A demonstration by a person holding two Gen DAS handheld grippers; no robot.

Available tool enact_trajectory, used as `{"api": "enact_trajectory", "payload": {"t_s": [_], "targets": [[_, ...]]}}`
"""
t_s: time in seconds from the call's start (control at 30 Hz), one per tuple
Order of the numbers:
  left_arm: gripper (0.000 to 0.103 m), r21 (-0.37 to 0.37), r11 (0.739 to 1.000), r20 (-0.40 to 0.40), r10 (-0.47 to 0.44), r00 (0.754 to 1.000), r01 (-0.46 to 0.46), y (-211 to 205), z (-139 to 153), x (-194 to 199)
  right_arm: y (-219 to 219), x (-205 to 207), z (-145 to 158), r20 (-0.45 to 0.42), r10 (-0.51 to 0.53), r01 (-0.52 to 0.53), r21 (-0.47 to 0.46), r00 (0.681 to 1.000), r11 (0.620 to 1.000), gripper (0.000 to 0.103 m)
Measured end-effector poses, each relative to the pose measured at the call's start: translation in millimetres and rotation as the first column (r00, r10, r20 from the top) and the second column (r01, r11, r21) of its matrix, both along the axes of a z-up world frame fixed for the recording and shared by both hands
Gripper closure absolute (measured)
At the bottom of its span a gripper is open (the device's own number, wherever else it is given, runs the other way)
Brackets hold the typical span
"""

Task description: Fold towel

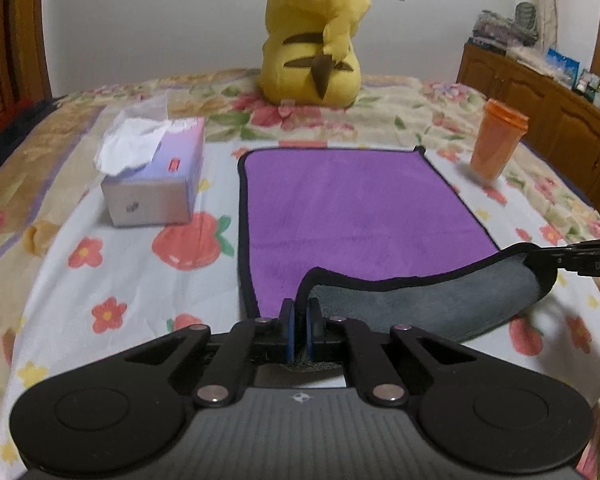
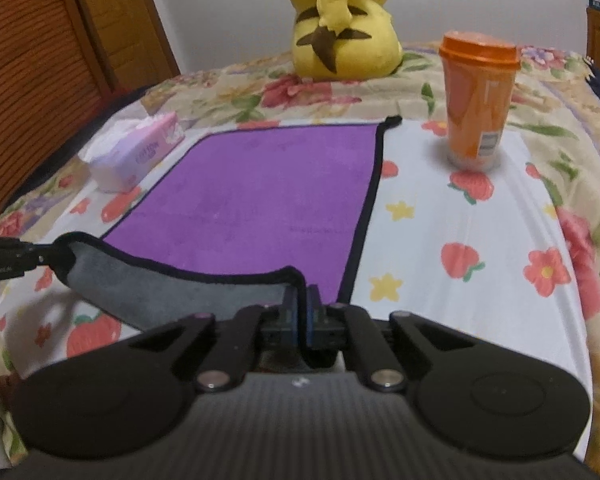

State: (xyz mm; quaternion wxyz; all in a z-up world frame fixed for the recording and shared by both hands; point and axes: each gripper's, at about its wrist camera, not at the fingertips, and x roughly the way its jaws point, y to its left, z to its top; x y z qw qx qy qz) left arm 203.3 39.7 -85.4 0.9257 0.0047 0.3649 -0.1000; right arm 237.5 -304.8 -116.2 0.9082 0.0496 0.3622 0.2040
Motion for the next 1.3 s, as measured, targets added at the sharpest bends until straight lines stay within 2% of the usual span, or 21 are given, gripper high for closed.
{"api": "enact_trajectory", "payload": {"t_s": [0.43, 0.6, 0.93, 1.3], "targets": [[0.098, -0.034, 0.999, 0.09, -0.01, 0.996, 0.013, -2.3, 28.6, -4.9, -5.3, -4.4, 19.5, 0.115, -0.036, 0.029, 0.061, 0.993, 0.998, 0.099], [0.098, -0.029, 0.999, 0.107, -0.017, 0.994, 0.02, -3.9, 28.6, 0.9, -4.9, -2.2, 19.3, 0.137, -0.048, 0.039, 0.065, 0.989, 0.997, 0.099], [0.098, -0.023, 1.0, 0.134, -0.018, 0.991, 0.022, -2.2, 30.2, 14.6, -11.8, 7.1, 18.9, 0.154, -0.069, 0.053, 0.105, 0.986, 0.993, 0.099], [0.098, -0.01, 1.0, 0.141, -0.022, 0.99, 0.024, 0.1, 31.3, 30.6, -10.6, 18.6, 16.4, 0.169, -0.073, 0.056, 0.103, 0.983, 0.993, 0.099]]}}
